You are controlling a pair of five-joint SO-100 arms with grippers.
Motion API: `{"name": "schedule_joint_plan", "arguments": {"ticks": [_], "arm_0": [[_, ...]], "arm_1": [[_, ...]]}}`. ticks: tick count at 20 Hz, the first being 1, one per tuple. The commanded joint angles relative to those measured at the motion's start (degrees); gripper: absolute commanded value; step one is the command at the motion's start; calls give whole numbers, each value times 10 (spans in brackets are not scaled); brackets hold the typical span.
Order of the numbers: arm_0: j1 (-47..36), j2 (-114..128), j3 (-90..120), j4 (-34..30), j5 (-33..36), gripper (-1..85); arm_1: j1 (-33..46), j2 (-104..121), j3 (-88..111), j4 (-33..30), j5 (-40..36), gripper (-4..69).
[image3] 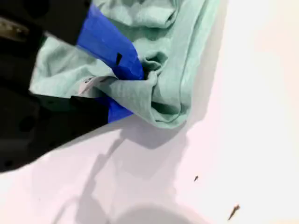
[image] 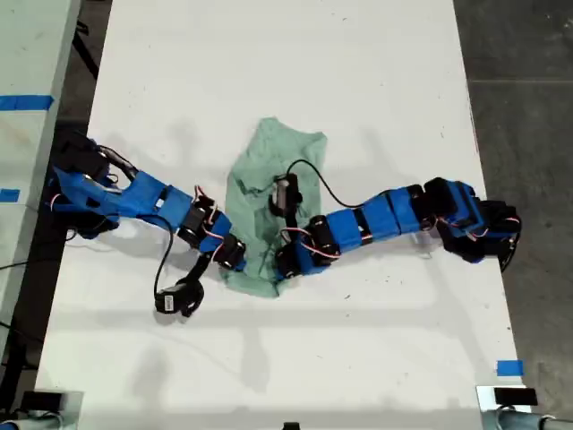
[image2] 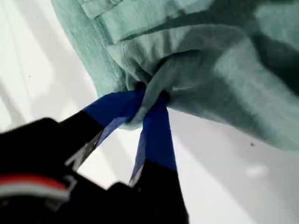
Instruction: Fold tshirt
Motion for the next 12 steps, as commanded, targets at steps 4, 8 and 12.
{"name": "schedule_joint_plan", "arguments": {"ticks": [4,8,12], "arm_0": [[82,-163,-363,87,134,1],[62,-171,-397,115,138,1],[-48,-83,-392,244,206,1]], "arm_1": [[-141,108,3,21,-7,-14],[-144,133,-1,54,4,-14],[-36,225,24,166,-54,-14]]}}
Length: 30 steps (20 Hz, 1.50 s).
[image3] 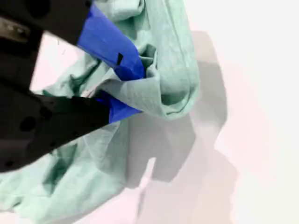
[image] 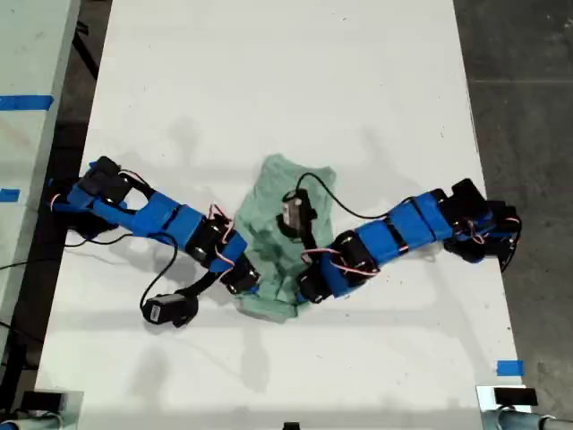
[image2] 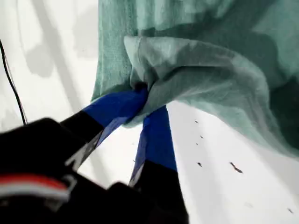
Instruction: Fold tshirt
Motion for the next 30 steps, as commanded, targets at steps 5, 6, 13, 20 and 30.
{"name": "schedule_joint_plan", "arguments": {"ticks": [5,6,13,20,30], "arm_0": [[-243,140,-14,109,162,1],[-278,140,-14,112,184,1],[-427,87,-10,60,323,1],[-523,-160,-94,-40,331,1],[-504,208,-41,169,293,124]], "arm_1": [[191,207,48,149,-160,-14],[217,237,81,149,-188,-14],[396,440,398,35,-353,-14],[551,278,637,-294,-380,52],[495,518,384,111,-342,278]]}}
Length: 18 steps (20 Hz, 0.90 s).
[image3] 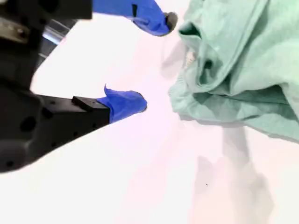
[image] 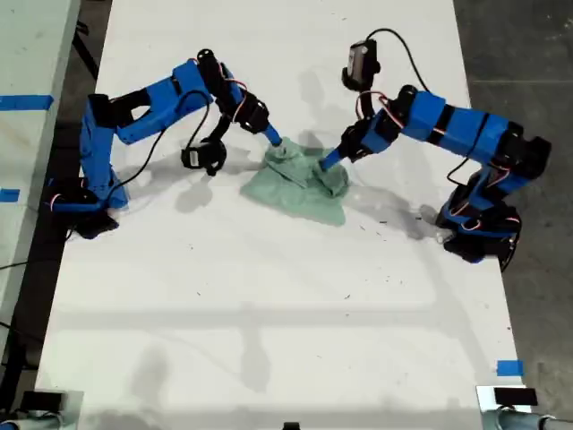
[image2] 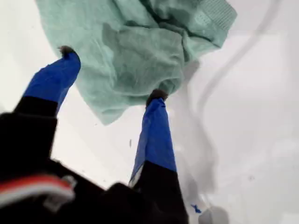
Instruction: Fold tshirt
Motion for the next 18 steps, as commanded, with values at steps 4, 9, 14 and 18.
{"name": "schedule_joint_plan", "arguments": {"ticks": [4,9,14,18], "arm_0": [[27,374,297,41,-115,3],[98,824,918,-185,-313,1],[111,1149,1209,-167,-397,1],[76,1284,1294,-32,-417,21]], "arm_1": [[-47,336,71,112,148,216],[-170,533,367,-30,341,143],[-200,775,647,-80,454,69],[-226,877,748,-82,530,70]]}}
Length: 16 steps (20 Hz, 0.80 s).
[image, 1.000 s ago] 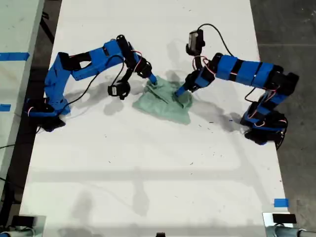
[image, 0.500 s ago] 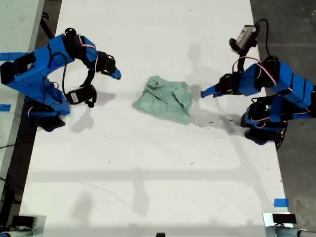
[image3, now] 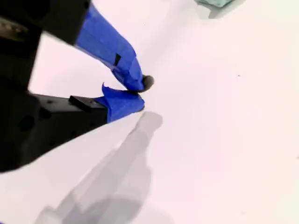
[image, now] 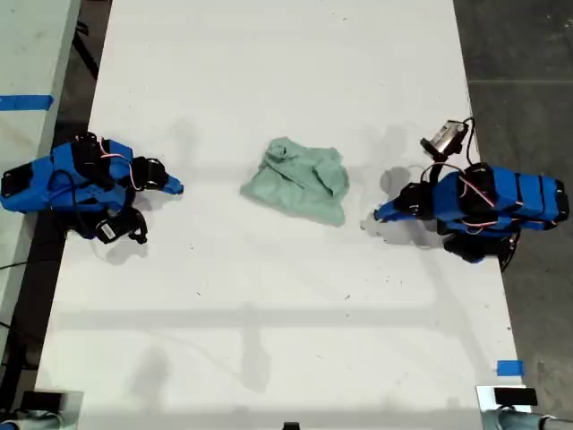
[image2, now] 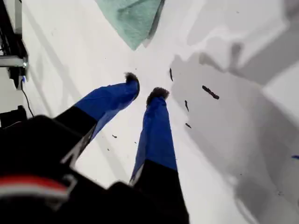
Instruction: Fold tshirt
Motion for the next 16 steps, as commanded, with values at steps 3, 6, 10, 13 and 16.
{"name": "schedule_joint_plan", "arguments": {"ticks": [3,6,10,13,16], "arm_0": [[19,29,2,80,-14,49],[67,29,2,80,-14,49],[102,29,2,80,-14,49],[108,29,2,80,-14,49],[108,29,2,80,-14,49]], "arm_1": [[-14,25,7,-18,-17,73],[-14,25,6,-18,-330,65],[-15,25,6,-17,-326,56],[-15,25,6,-17,-326,55],[-15,25,6,-17,-326,54]]}}
